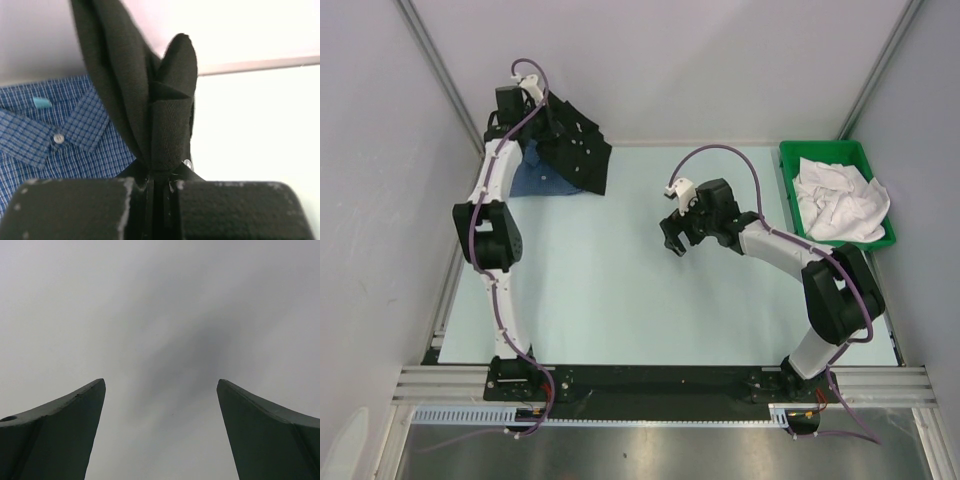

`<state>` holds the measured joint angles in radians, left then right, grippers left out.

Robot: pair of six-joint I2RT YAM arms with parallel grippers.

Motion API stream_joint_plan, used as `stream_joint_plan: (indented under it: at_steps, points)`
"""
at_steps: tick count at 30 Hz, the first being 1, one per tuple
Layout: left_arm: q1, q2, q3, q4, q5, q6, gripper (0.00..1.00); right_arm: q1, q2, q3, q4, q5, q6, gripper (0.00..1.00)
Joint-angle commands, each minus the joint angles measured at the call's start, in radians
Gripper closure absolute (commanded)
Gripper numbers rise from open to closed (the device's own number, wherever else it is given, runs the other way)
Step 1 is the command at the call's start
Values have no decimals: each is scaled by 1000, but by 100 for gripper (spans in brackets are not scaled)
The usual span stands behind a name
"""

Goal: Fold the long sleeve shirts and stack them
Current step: Neatly place the folded shirt to the corner

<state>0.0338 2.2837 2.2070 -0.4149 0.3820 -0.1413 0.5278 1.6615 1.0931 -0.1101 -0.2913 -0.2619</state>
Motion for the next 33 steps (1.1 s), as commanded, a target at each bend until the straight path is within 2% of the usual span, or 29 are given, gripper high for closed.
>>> stream_joint_plan:
  at_steps: [1, 8, 14, 21, 27, 33]
  points:
    - [-9, -70, 65, 53, 52, -26, 100, -6, -37, 7, 4, 14, -17, 0]
    - [-6, -96, 80, -31, 64, 49, 100, -8, -20, 24, 7, 11, -22, 0]
    - [46, -82, 117, -53, 101, 78, 100, -8, -9, 36, 0, 11, -22, 0]
    - [80, -79, 120, -32, 132, 120, 100, 3, 1, 48, -8, 18, -17, 0]
    - [112, 5, 117, -21, 175, 138, 99, 8, 24, 74, -19, 24, -23, 0]
    - [175, 89, 97, 111, 254, 102, 98, 11, 38, 90, -36, 26, -28, 0]
